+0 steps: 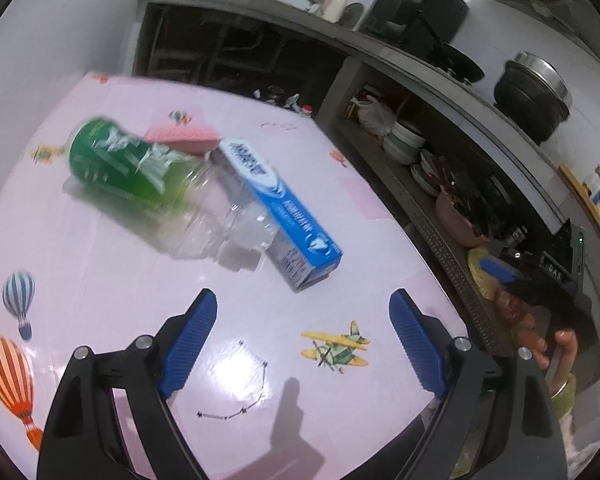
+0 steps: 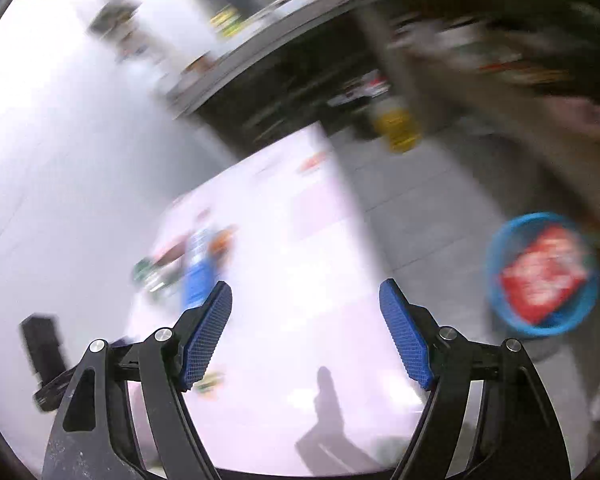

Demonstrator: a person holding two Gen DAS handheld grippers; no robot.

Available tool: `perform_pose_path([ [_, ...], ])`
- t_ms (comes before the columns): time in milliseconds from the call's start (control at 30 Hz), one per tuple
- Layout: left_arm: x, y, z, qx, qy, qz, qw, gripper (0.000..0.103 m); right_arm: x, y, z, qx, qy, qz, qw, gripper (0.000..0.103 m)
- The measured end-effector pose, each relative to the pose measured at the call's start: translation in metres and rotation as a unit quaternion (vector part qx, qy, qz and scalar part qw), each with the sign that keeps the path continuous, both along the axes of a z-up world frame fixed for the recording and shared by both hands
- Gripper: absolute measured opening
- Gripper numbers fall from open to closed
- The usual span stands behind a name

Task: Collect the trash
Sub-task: 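Swing both tools back from the wastebasket to the table, then lower the right tool onto the orange peel beside the toothpaste box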

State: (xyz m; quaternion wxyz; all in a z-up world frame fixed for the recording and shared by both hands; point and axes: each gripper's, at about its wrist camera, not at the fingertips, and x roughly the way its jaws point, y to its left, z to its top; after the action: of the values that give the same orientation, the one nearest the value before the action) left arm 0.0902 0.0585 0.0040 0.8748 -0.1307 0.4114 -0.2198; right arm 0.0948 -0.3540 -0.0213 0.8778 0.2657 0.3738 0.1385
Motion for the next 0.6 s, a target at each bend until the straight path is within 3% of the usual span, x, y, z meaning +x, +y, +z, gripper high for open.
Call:
perform_pose_path([
  [100,-0.002,0.011,-0.003,-0.014,0.011,0.016,0.9997,0.086,0.027,0.045,-0.009,0.028,0.016,0.058,0.998,0.073],
  [167,-0.003,0.017,-0.003,-0.018,0.009,0.024,0.9995,0.083,0.046,0.076,-0.014,0.02,0.02,0.087,0.996,0.073],
  [467,-0.005,0.047,-0.006,-0.026,0.011,0.061,0.9977,0.071,0.103,0.164,-0.038,-0.082,0.036,0.156,0.984,0.073],
  [600,-0.005,0.057,-0.009,-0.035,0.016,0.065,0.9971,0.066,0.112,0.184,-0.047,-0.118,0.046,0.184,0.975,0.052],
])
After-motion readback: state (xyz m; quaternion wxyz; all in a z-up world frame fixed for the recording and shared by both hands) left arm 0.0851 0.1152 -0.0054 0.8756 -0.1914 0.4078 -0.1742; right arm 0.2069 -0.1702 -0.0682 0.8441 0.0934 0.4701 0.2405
